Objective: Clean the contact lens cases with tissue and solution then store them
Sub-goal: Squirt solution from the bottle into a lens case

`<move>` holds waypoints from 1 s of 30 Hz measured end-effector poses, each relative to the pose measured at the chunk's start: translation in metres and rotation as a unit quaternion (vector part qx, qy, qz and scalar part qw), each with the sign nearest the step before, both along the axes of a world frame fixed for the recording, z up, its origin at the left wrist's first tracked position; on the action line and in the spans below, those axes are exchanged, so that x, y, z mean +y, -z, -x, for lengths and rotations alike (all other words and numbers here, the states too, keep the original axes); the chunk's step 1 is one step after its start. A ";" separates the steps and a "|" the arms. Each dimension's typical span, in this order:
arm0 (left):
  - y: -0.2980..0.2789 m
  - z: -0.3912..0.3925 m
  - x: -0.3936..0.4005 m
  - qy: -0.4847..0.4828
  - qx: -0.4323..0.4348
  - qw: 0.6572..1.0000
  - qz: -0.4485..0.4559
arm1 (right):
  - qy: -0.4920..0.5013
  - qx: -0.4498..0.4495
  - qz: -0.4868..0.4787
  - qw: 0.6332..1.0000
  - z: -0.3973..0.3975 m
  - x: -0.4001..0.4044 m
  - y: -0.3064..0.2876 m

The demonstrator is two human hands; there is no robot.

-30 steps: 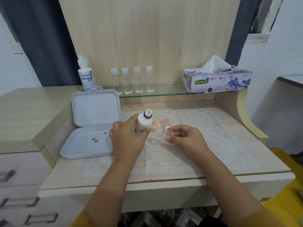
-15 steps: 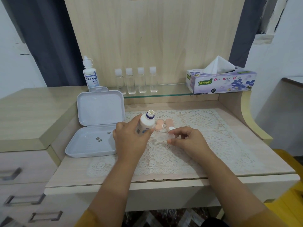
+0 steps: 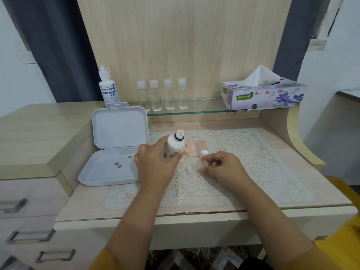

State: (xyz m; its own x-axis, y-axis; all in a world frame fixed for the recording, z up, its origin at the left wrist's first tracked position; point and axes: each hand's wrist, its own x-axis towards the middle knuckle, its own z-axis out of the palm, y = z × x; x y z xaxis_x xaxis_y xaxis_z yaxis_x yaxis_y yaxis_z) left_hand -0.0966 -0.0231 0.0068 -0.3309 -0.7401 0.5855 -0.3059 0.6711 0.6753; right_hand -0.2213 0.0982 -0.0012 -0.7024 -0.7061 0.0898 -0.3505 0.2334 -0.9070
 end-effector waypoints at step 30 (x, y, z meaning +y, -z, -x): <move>0.019 0.007 -0.016 -0.041 -0.069 0.993 0.081 | 0.094 0.232 -0.099 0.963 0.012 -0.016 -0.017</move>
